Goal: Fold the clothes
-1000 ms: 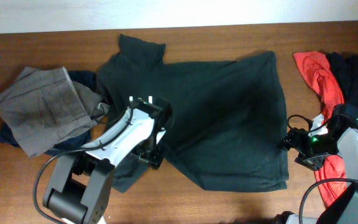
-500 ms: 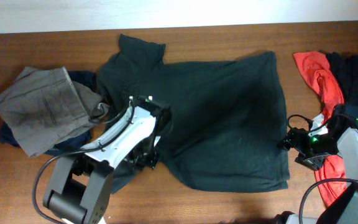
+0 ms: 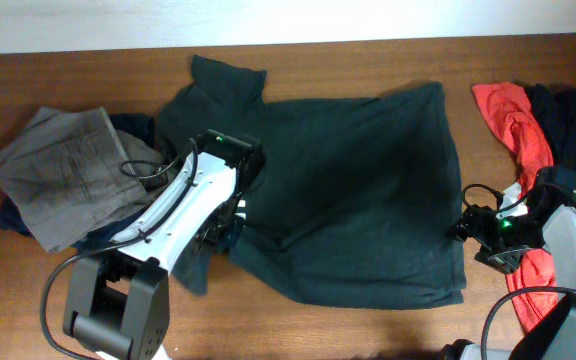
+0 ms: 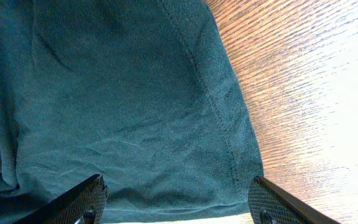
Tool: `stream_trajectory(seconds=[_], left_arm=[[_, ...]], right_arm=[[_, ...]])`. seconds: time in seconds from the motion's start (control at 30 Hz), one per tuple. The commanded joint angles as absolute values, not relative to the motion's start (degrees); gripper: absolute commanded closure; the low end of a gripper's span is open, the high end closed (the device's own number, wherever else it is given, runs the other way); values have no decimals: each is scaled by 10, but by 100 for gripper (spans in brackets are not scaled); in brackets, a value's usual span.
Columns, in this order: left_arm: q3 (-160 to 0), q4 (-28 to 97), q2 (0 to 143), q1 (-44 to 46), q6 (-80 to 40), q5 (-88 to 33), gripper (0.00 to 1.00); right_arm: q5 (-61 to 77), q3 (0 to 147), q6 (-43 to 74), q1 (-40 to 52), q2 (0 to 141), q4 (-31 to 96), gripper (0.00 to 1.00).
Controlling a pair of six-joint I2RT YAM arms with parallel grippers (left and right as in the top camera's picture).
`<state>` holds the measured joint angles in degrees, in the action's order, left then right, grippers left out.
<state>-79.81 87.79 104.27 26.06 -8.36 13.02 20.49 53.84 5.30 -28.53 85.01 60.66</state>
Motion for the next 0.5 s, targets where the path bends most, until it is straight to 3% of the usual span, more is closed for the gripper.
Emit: stream_trajectory(seconds=[0.0,0.2,0.47], left_arm=[[-825,926,1018,272,-56,64,100],[-829,931,972,284,-31,-42,100],[-829,831,964,240,-32,-11,100]], right_arm=[[209,547,47,-289,844,604,23],[208,547,47,-289,844,604,23],[208,547,47,-289,844,602,22]])
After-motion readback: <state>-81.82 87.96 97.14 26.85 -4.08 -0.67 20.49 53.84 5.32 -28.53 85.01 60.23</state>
